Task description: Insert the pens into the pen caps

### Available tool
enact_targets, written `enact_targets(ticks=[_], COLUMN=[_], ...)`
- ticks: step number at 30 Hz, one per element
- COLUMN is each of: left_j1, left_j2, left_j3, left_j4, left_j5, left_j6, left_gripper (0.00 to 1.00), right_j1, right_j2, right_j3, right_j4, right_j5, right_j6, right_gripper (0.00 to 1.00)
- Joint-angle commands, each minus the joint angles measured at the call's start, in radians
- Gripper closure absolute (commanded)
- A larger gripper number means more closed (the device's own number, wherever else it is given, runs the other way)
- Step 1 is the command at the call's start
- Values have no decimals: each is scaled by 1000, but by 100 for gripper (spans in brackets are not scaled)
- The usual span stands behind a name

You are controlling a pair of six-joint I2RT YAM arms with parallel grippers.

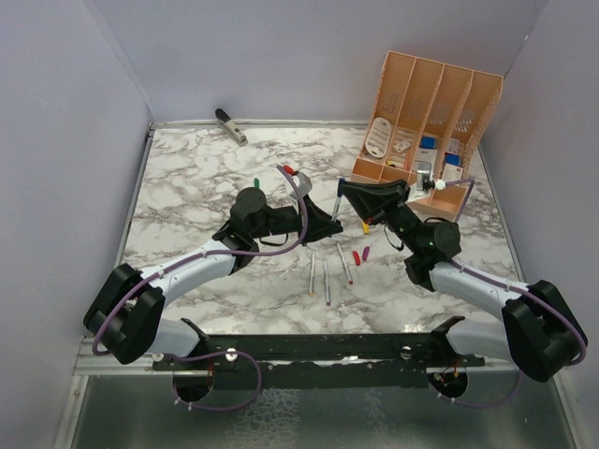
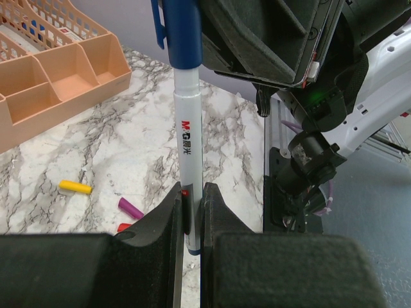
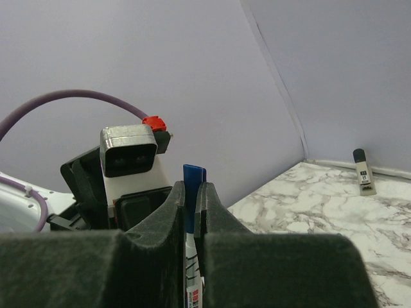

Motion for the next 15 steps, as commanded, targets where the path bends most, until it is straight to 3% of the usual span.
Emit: enact_targets(ticks=[1, 11, 15], left_j1=[-4, -4, -3], left_j2=[-18, -56, -102], left_j3=[22, 37, 33], left_j4=[46, 95, 95], left_j5=[-49, -120, -210], left_j6=[1, -24, 8], left_gripper=[100, 100, 100], right_j1=[12, 38, 98], right_j2=[-21, 51, 60], right_j3=[-27, -62, -53], right_j4=[-50, -65, -168], right_j5=[-36, -44, 9], right_j6=[1, -11, -104], right_gripper=[99, 99, 99])
